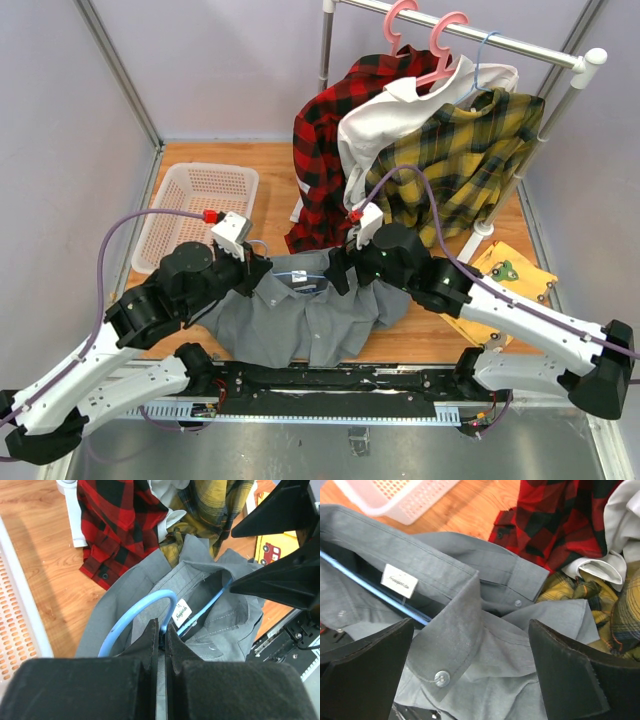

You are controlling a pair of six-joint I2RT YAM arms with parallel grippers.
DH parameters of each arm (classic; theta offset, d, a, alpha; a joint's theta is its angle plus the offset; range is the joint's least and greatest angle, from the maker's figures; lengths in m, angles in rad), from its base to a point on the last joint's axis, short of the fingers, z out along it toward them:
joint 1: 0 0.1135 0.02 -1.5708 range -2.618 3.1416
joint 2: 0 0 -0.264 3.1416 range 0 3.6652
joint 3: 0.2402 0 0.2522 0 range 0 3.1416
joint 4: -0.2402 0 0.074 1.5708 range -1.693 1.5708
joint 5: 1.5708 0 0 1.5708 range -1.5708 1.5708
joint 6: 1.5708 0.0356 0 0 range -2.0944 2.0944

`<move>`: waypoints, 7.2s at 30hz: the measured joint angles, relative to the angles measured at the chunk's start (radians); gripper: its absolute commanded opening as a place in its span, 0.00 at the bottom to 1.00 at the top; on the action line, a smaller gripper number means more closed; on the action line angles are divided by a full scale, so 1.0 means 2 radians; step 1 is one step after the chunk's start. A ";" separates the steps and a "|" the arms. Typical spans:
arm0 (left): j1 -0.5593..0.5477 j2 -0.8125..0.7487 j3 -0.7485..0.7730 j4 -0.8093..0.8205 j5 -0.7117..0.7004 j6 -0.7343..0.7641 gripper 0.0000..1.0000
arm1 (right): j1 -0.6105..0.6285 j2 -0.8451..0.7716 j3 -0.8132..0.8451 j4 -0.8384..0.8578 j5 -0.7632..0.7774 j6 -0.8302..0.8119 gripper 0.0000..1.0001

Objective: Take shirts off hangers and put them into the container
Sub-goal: Remove the shirt from the hanger, then place the hanger at the clothesline.

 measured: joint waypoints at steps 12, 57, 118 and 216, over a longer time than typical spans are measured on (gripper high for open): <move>0.000 -0.006 0.003 -0.008 -0.008 -0.002 0.00 | 0.004 0.059 0.015 -0.024 0.010 -0.021 0.02; 0.000 -0.069 -0.010 0.024 0.020 -0.005 0.01 | -0.131 -0.328 -0.191 -0.004 -0.092 -0.125 0.81; 0.000 -0.020 0.005 0.011 0.199 0.018 0.01 | -0.051 -0.138 -0.148 -0.010 -0.388 -0.148 0.64; 0.001 0.119 -0.031 0.238 0.149 -0.095 0.56 | -0.037 -0.221 -0.133 0.014 -0.379 -0.149 0.01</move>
